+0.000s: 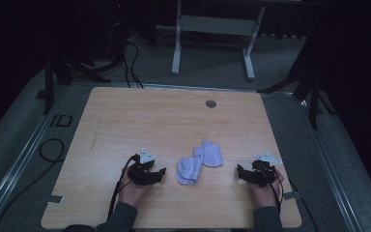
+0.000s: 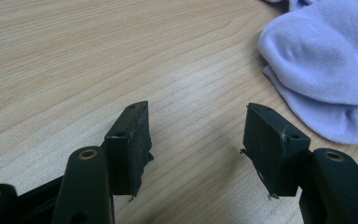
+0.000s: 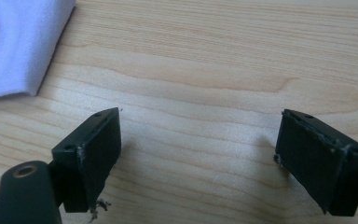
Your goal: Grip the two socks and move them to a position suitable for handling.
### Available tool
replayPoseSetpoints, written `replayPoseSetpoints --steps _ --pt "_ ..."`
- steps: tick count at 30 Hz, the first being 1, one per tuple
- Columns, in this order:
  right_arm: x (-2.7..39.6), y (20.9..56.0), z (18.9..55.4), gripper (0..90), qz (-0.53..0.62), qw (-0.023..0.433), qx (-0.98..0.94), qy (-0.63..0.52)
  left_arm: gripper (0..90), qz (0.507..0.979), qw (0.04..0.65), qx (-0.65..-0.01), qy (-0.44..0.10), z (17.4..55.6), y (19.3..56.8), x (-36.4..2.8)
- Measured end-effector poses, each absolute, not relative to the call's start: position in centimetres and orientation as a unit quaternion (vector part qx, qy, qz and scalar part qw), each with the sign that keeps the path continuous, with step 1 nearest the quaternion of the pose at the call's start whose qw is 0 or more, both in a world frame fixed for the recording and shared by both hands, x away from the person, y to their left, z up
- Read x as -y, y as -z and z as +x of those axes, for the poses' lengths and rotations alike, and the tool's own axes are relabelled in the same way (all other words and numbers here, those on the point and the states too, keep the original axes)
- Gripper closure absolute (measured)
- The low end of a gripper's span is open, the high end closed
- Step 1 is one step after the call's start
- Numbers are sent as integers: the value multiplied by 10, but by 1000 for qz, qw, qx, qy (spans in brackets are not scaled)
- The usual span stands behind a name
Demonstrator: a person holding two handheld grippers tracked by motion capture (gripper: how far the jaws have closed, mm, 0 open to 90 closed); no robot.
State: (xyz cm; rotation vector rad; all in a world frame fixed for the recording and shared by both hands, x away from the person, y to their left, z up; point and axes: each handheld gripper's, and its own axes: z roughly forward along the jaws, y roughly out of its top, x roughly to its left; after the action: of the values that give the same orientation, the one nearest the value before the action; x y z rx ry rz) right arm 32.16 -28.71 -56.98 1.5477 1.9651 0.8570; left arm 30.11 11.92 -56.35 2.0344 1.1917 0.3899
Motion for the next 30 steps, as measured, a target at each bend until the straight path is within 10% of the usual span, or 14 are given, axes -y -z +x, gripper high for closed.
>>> replayPoseSetpoints --steps 12,30 --pt "284 568 319 160 564 238 -728 -309 403 795 363 -459 -164 299 564 -117" --pt "283 560 312 560 553 228 -742 -305 403 796 361 -457 -169 299 565 -116"
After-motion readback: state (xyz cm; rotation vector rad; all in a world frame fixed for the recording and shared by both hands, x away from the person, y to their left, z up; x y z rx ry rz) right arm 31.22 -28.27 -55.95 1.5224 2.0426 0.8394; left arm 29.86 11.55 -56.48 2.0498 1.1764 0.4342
